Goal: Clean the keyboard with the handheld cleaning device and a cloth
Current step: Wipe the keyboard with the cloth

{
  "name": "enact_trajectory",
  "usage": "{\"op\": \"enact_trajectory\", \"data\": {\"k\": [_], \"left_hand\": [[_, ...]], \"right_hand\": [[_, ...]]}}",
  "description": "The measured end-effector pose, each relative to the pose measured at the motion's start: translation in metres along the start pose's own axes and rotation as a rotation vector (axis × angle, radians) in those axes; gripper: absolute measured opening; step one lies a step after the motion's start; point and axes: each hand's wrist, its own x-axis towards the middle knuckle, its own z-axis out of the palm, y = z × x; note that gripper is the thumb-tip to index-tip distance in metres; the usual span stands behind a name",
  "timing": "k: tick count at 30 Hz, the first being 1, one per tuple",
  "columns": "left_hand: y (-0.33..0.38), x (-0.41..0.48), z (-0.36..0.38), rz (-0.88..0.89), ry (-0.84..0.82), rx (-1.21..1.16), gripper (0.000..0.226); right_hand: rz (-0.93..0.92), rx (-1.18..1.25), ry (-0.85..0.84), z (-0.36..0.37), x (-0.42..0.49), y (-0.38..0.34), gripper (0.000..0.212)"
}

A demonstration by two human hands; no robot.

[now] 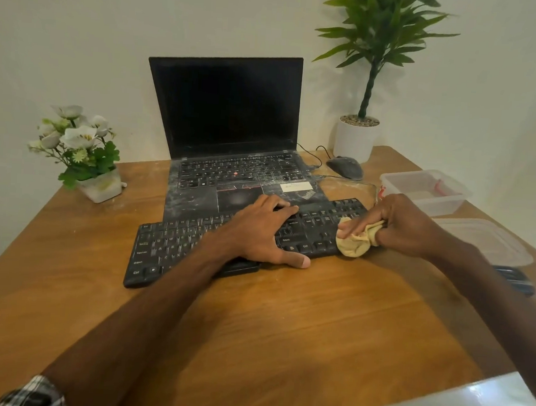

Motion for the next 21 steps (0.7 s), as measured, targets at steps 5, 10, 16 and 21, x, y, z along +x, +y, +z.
{"op": "enact_trajectory", "data": {"k": [5,10,16,21], "left_hand": [[0.000,0.000,-0.001,0.003,-0.009,-0.003,0.121],[-0.002,0.001,0.000,0.002,-0.016,-0.012,0.124],[-0.002,0.002,0.000,-0.007,-0.009,-0.019,0.122],[0.000,0.002,0.002,-0.006,-0.007,-0.028,0.122]], "right_hand": [[0.073,-0.218,0.061,-0.011,0.016,-0.012,0.043],[0.004,-0.182,0.033,0.017,0.026,-0.022,0.042],[0.073,-0.103,0.057,-0.003,0.001,-0.003,0.043],[0.111,-0.199,0.057,-0.026,-0.014,-0.005,0.050]]}}
